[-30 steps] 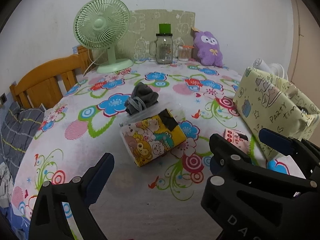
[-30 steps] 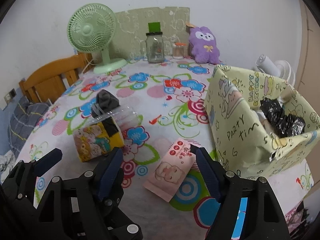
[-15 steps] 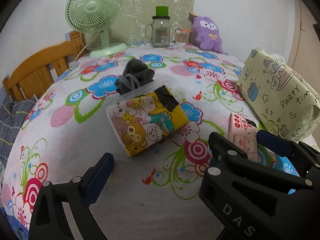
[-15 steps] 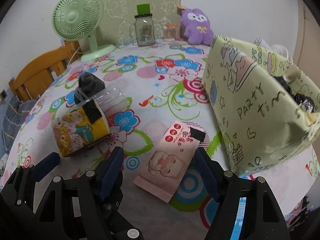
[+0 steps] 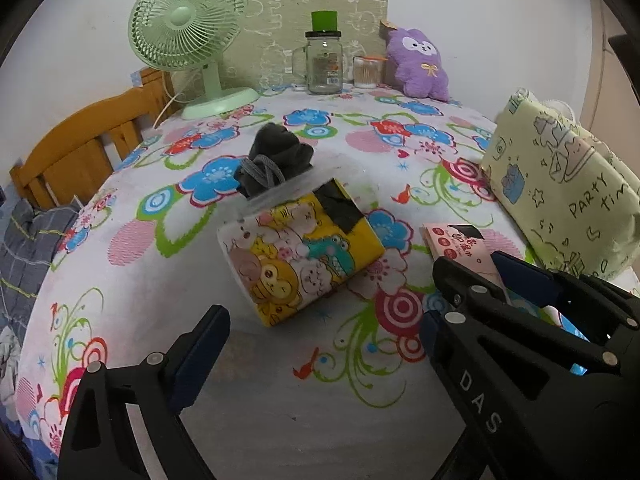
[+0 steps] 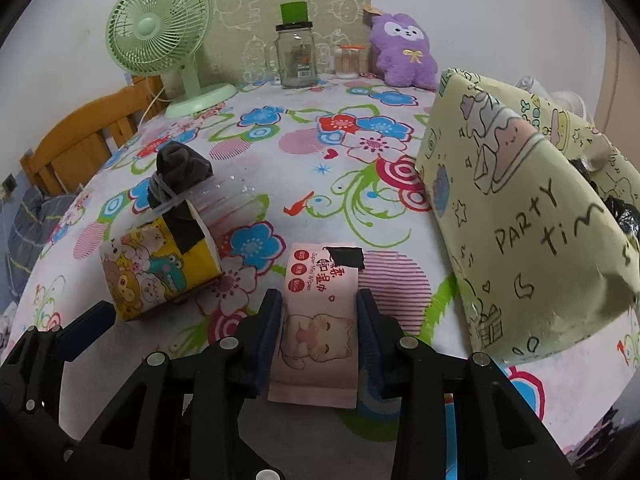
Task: Organize soft objects
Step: 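Grasp the pink tissue pack with the right tool while the left tool grasps the cartoon yellow pack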
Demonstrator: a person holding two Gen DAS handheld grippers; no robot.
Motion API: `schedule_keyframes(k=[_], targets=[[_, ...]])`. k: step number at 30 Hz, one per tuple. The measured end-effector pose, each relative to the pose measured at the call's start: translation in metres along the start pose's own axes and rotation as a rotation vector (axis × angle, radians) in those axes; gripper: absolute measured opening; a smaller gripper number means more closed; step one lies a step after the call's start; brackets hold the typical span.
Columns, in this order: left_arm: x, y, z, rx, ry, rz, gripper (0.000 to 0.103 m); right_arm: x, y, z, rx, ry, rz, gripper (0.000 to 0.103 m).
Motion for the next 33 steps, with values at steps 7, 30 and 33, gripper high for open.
schedule_keyframes(k=[7, 30, 33], targets=[[0.004, 0.002, 0.019, -0.033, 0.003, 0.024, 0.097, 0.002, 0.006, 0.017, -0.044, 0.0, 0.018, 0.04], [0.014, -0.037, 0.033, 0.055, 0.088, 0.031, 0.085, 0.001, -0.018, 0.038, -0.024, -0.027, 0.039, 0.041], [0.014, -0.035, 0.031, 0.05, 0.089, 0.028, 0.081, 0.002, -0.018, 0.038, -0.022, -0.025, 0.043, 0.041]])
Point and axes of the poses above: each gripper's, at about its wrist camera, not at the fingertips, and y roughly against the way its jaws point, x to its left, z to its top, the point moved 3 cm from there along -y, roughly the way its jaws point
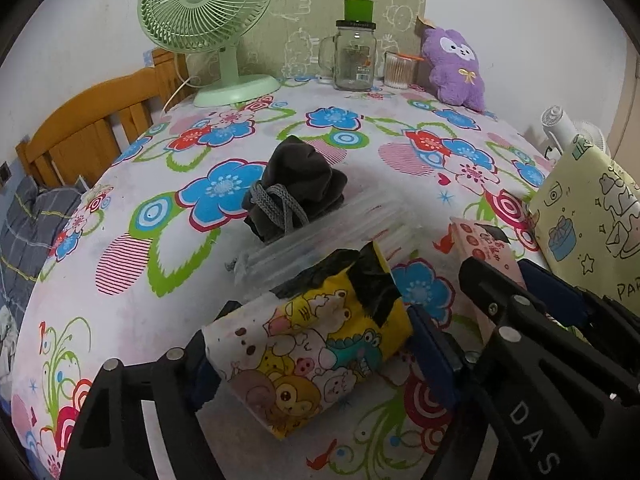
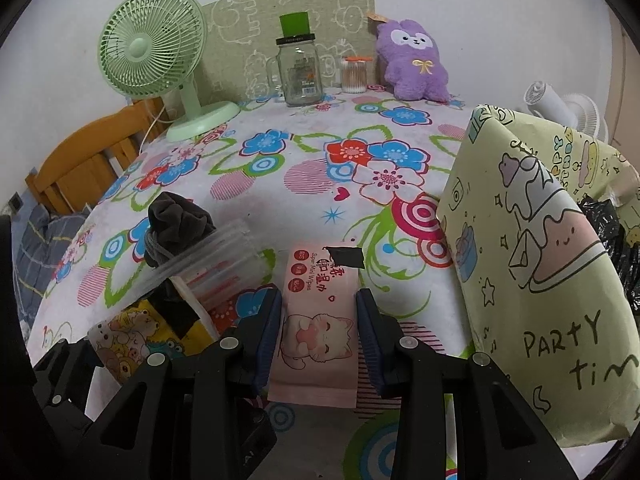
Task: Organize soft objects
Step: 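Grasp the pink tissue pack with the right tool while the left tool grasps the cartoon yellow pack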
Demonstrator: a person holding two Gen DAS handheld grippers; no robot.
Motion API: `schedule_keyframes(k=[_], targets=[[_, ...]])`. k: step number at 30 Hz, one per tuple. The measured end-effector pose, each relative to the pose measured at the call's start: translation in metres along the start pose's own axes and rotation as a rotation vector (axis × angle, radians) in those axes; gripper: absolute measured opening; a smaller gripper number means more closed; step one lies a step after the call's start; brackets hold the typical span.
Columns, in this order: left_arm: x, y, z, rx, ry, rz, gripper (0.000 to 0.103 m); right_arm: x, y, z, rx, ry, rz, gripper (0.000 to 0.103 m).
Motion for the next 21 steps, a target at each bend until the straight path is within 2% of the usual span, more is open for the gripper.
schedule_keyframes(k=[8, 21], targets=[[0.0, 0.008, -0.003, 0.004, 0.011, -0.014, 0.078, 0.002, 0.007, -0.001, -0.007, 0.009, 0.005, 0.041], [-0.005, 0.039, 0.003, -0.06, 0.011, -0.02, 0.077, 0.0, 0.039, 0.003, -0.053, 0.018, 0.015, 0.041]])
Point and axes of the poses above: each gripper's, at about its wrist camera, not at the fingertips, and y roughly against the way its jaws point, x to its left, z to its top, the point moved 3 cm from there along -y, roughly the way its jaws point
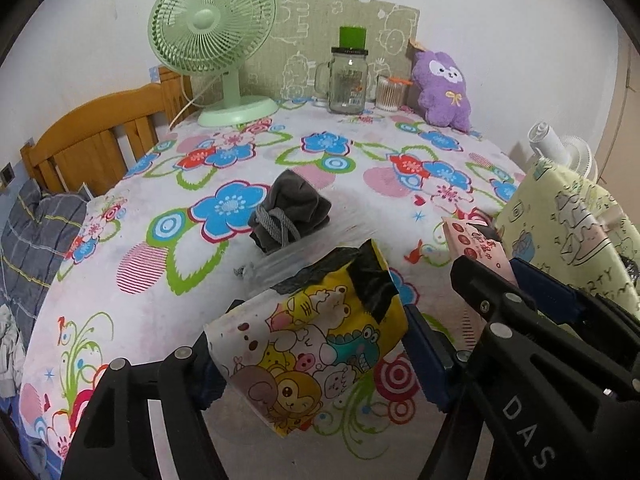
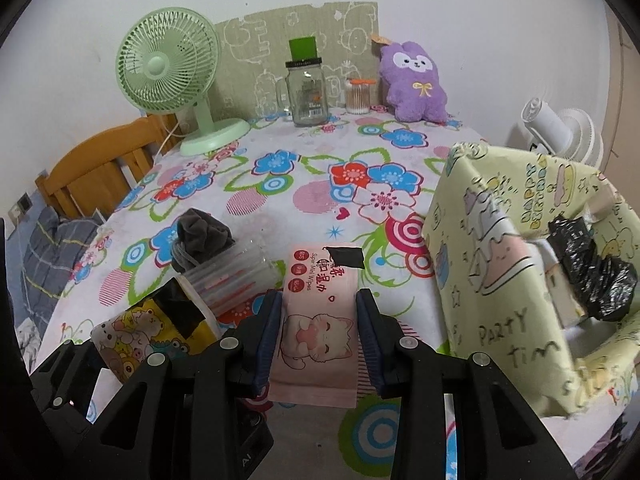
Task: Organize soft objects
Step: 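Grasp the pink tissue pack with the right tool while the left tool grasps the cartoon yellow pack, then lift both packs and carry them over the patterned box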
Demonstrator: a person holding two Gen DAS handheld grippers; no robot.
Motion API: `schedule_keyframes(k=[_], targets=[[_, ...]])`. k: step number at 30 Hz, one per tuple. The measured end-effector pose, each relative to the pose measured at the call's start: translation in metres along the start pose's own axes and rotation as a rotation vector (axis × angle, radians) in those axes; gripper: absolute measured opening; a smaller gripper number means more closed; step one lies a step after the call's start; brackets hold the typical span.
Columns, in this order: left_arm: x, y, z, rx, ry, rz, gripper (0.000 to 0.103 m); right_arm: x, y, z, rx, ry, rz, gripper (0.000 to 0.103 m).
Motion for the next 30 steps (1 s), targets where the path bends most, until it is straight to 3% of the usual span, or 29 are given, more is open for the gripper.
schedule_keyframes(k=[30], targets=[[-0.026, 0.093, 0.032, -0.178, -0.003, 0.006, 0.077, -0.011, 0.096, 0.036, -0.15, 0.029, 0.043, 0.041]])
Point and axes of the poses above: each gripper's, at about its wrist camera, not at the fingertips, and y roughly against the way its jaws point, x to its left, z to its top, the point moved 3 cm from there along -y, roughly the way its jaws point
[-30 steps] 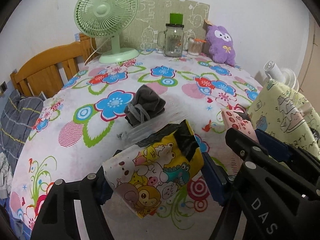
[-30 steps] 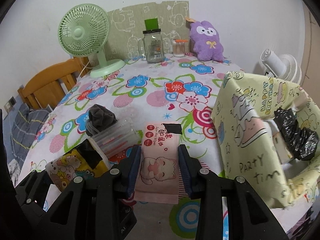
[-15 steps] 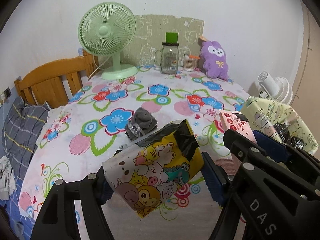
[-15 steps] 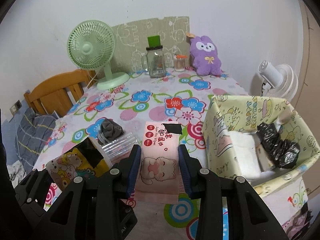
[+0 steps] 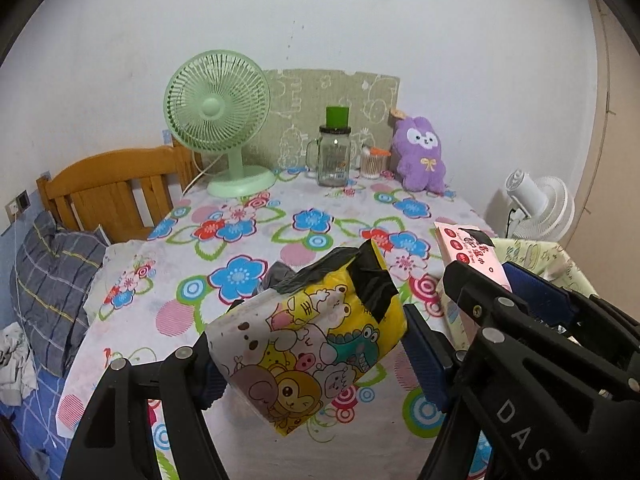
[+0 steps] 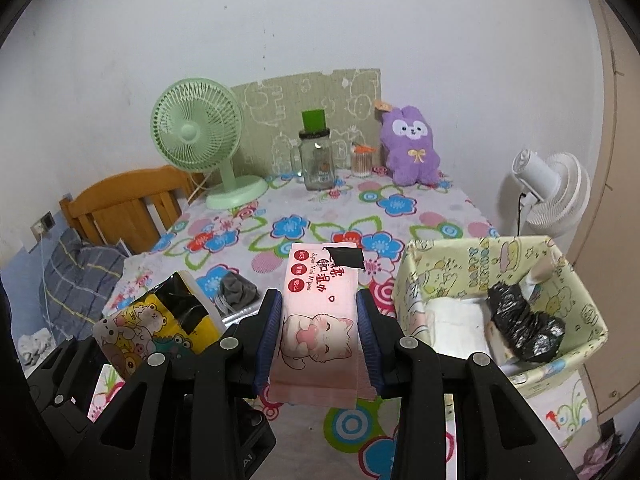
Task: Organize soft objects
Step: 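Lift both packs and carry them over the patterned box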
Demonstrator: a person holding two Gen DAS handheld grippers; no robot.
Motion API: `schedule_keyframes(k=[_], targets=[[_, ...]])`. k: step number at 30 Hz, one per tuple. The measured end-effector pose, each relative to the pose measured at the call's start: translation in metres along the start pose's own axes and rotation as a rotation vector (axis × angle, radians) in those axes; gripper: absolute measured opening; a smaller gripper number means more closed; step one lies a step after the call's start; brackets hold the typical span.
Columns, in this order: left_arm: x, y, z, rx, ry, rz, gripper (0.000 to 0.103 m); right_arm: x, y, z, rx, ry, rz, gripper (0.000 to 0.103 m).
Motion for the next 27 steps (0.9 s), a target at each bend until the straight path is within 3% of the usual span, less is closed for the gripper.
schedule_keyframes(k=[27], targets=[[-0.044, 0.013, 0.029, -0.071, -0.045, -0.024, 0.077, -0.037, 0.024, 0.03, -0.063, 0.008, -0.005, 0.041]])
Point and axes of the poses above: each gripper's, at about its wrist camera, not at the fingertips, and y roughly against the way its jaws point, x to its left, z to its top, the point moved 3 cm from there along -y, roughly the way its jaws point
